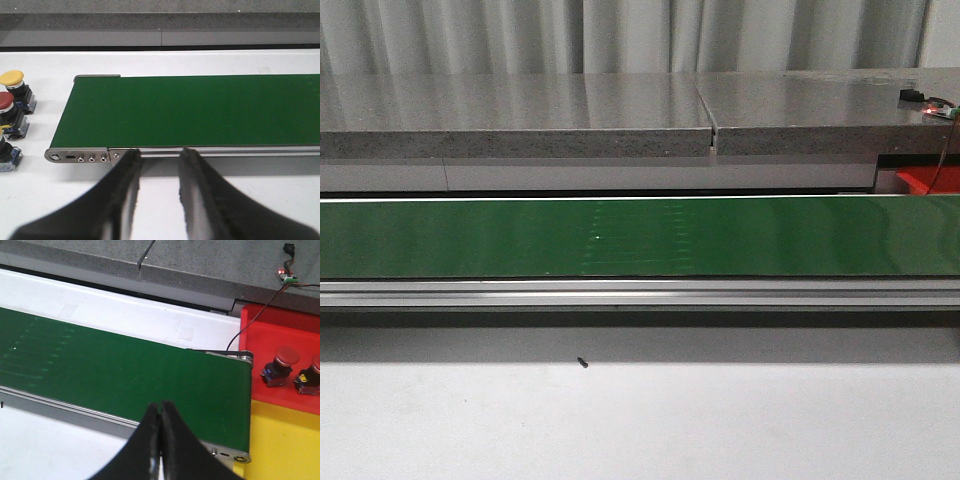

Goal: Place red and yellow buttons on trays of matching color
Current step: 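Withdraw the right gripper from the red tray, then move the left gripper over a yellow push-button on the table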

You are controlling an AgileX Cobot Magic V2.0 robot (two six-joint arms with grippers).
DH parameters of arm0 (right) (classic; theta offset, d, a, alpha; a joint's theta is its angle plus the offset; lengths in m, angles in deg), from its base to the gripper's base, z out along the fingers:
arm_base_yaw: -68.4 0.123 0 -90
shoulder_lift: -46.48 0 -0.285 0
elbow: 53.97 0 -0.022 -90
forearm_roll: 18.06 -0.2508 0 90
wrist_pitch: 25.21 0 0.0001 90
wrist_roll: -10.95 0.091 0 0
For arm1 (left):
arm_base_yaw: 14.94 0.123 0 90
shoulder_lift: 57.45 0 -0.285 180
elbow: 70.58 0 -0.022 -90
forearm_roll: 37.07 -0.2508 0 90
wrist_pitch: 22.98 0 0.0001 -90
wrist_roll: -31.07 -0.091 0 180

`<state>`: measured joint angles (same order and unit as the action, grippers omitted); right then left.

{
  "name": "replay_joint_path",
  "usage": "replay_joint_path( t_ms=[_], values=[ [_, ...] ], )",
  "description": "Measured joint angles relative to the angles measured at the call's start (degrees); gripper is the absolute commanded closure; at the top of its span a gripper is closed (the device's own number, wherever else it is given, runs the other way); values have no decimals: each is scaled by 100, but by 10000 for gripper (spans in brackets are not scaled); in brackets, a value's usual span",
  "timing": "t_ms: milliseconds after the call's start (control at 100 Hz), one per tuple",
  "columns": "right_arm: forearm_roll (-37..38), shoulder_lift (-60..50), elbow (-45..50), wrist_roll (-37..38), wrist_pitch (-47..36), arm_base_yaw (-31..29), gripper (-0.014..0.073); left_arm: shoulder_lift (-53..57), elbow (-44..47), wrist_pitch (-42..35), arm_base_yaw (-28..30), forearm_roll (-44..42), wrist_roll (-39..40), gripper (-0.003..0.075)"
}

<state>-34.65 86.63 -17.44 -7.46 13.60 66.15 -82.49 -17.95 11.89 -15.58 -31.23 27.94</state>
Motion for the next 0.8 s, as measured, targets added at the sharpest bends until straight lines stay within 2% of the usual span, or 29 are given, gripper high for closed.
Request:
replay_joint_path(
  t_ms=[90,160,330,470,800],
  values=[
    [0,0,0,0,0,0,662,0,0,0,0,0,0,141],
    [0,0,0,0,0,0,662,0,0,0,0,0,0,94],
    [0,0,0,0,0,0,662,-128,-155,36,0,-22,15,92],
    [0,0,9,0,0,0,662,-691,-657,38,101,-270,397,93],
    [0,0,9,0,0,0,662,-2887,-1978,49,1056,-448,754,94]
  ],
)
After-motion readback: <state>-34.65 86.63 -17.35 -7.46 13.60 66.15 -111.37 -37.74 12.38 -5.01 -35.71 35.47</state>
